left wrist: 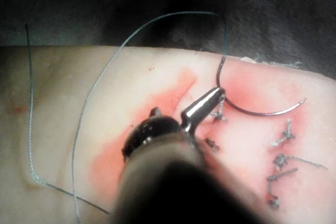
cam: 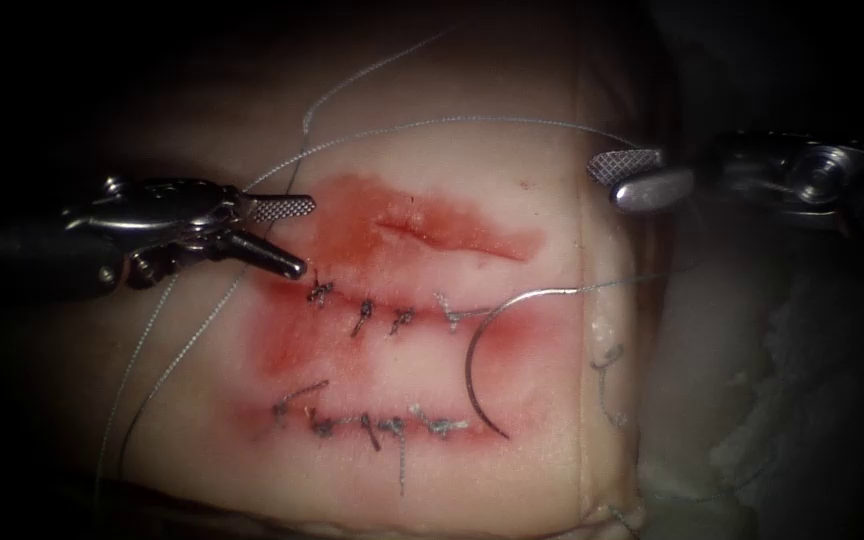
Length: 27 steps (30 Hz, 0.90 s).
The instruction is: Wound Closure
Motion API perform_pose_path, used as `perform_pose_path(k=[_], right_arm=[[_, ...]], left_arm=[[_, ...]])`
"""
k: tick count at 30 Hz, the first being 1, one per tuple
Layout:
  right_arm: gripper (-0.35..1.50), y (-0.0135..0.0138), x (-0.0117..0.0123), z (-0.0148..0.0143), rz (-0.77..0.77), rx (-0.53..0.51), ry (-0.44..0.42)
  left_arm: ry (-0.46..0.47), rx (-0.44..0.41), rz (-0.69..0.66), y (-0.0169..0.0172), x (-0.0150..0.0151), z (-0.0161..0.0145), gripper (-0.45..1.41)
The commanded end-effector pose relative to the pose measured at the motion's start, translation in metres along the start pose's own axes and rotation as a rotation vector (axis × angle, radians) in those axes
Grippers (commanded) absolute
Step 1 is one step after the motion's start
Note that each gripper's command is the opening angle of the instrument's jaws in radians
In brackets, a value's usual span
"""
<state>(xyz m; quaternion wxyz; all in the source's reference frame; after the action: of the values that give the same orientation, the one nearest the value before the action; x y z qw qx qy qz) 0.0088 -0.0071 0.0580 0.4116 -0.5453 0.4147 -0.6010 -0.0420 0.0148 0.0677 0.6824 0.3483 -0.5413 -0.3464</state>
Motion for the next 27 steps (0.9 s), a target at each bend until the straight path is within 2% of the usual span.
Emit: perform_pose_path(k=[1,3,5,7,11,17,18,19,20,24,25,26,27], right_arm=[[1.36,-0.0003,0.0004,0.0008,-0.002,-0.002,-0.001],[1.36,-0.0004,0.0003,0.0008,-0.002,-0.002,-0.002],[1.36,-0.0002,0.0000,0.0006,0.001,-0.002,-0.002],[1.36,-0.0002,-0.0001,0.0005,0.002,-0.002,-0.002],[1.36,0.0001,-0.0009,0.0000,0.009,-0.007,0.000],[1.36,0.0009,-0.0030,-0.0014,0.030,-0.010,-0.003],[1.36,0.0010,-0.0032,-0.0016,0.032,-0.008,-0.005],[1.36,0.0011,-0.0036,-0.0019,0.036,-0.008,-0.006],[1.36,0.0012,-0.0037,-0.0021,0.037,-0.008,-0.006],[1.36,0.0014,-0.0042,-0.0025,0.042,-0.009,-0.006],[1.36,0.0015,-0.0043,-0.0026,0.043,-0.009,-0.007],[1.36,0.0015,-0.0043,-0.0026,0.043,-0.009,-0.007],[1.36,0.0015,-0.0042,-0.0025,0.042,-0.009,-0.007]], left_arm=[[-0.001,0.004,0.003,0.0005,-0.0004,0.0007,0.93],[0.004,0.012,-0.020,0.0000,-0.0003,0.0009,0.93],[0.004,0.013,-0.093,-0.0020,0.0002,0.0019,0.89],[0.005,0.010,-0.100,-0.0026,0.0003,0.0024,0.89],[0.023,0.008,-0.099,-0.0037,0.0006,0.0042,1.03],[0.048,-0.028,-0.156,-0.0047,0.0020,0.0073,1.09],[0.050,-0.031,-0.155,-0.0048,0.0021,0.0077,0.99],[0.058,-0.028,-0.153,-0.0049,0.0023,0.0082,0.79],[0.059,-0.032,-0.163,-0.0049,0.0025,0.0085,0.67],[0.082,-0.096,-0.169,-0.0036,0.0037,0.0104,0.73],[0.131,-0.162,-0.168,-0.0024,0.0046,0.0116,0.54],[0.131,-0.162,-0.168,-0.0024,0.0046,0.0116,0.54],[0.178,-0.222,-0.228,-0.0019,0.0047,0.0123,0.61]])
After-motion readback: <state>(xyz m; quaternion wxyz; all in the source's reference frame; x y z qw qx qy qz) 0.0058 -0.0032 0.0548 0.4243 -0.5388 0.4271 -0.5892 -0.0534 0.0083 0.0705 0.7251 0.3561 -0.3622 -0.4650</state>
